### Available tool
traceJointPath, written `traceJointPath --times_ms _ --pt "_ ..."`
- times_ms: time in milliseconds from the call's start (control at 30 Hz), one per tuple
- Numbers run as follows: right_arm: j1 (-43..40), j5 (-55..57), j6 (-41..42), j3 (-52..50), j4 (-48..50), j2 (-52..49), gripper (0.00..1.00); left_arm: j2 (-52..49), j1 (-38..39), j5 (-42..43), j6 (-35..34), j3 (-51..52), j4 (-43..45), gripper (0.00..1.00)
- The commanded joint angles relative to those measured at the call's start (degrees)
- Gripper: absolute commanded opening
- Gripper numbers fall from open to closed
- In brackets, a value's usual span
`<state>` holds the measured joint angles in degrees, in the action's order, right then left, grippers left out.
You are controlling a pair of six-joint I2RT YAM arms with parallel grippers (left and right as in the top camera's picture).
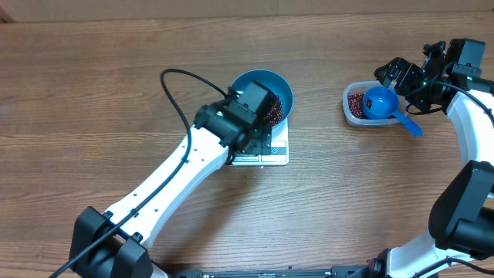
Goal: Scoop item into bowl and weigh 150g on scale
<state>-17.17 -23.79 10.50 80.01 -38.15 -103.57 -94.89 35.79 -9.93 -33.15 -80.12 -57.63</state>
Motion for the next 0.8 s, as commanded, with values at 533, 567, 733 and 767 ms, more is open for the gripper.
traceJointPath --times_ms 533,567,733,767 --pt "-0.09 -0.26 -0.02 -0.17 0.2 -0.17 1.0 0.76 -2.4 -0.96 -1.16 -0.72 2.4 1.0" --pt "-0.09 -0.24 -0.02 -0.17 0.2 -0.17 1.0 0.76 -2.4 -0.96 -1.16 -0.72 2.36 1.0" --pt "-0.09 -0.28 0.0 -0.17 0.2 -0.17 1.0 0.76 -2.4 -0.96 -1.16 -0.72 2.36 1.0" --pt "-0.09 -0.28 0.0 -0.17 0.2 -0.17 1.0 0.76 -2.4 -0.96 -1.16 -0.72 2.36 1.0"
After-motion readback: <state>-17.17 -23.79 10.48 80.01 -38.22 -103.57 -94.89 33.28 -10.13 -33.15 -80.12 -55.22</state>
